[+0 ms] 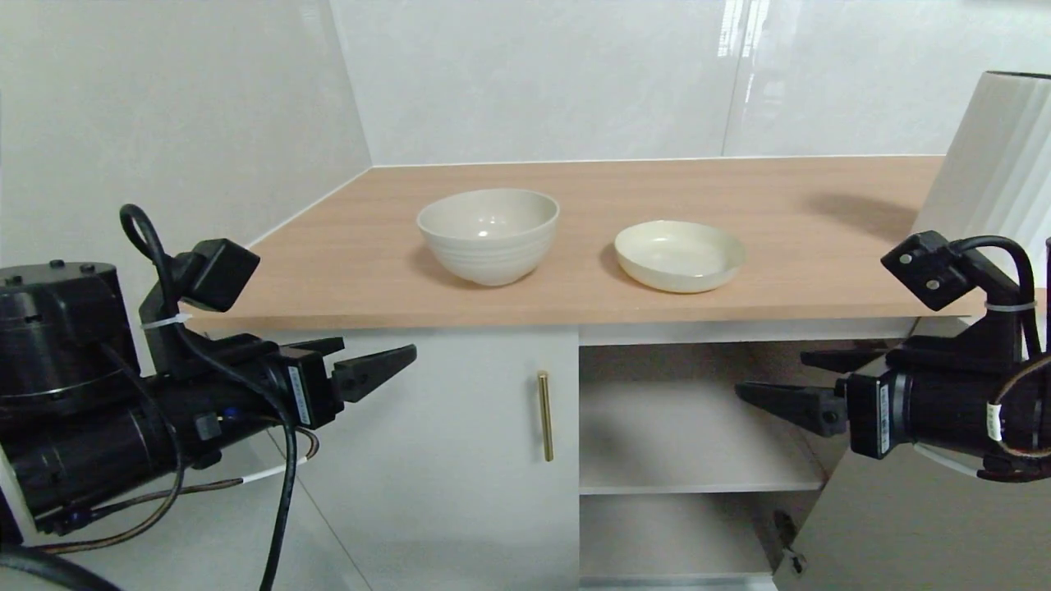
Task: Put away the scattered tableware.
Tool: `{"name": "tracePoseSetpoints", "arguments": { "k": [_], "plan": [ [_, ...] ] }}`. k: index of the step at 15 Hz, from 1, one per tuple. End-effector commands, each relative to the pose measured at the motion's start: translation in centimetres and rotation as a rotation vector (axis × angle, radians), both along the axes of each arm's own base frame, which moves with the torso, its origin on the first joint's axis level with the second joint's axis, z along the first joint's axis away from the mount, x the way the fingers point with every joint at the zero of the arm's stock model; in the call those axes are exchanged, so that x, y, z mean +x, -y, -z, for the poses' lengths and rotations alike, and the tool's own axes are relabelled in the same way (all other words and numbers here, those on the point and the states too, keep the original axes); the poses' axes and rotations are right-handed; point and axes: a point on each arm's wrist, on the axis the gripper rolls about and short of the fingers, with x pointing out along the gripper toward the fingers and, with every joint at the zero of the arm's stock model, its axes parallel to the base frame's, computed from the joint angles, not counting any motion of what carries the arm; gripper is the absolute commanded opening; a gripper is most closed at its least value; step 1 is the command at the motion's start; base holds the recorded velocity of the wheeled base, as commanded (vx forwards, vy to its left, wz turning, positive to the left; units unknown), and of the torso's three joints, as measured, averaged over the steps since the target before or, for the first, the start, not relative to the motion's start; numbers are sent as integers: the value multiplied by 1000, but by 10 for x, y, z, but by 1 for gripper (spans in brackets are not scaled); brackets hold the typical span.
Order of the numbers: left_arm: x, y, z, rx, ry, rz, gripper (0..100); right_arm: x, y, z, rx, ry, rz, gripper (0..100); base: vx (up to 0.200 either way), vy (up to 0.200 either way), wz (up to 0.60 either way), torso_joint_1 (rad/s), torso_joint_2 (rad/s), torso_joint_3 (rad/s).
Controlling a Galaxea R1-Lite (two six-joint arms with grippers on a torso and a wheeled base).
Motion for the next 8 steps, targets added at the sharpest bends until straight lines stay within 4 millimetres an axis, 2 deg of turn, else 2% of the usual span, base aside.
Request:
{"name": "tracePoseSetpoints", "arguments": {
  "k": [1,8],
  "plan": [
    [1,0,1,1,-5,-2,100,0,0,0,-1,0,2,100,0,0,0,149,-520,-256],
    [2,0,3,3,-13,-2,100,1,0,1,-3,-2,3,100,0,0,0,229,-470,-272]
  ]
}}
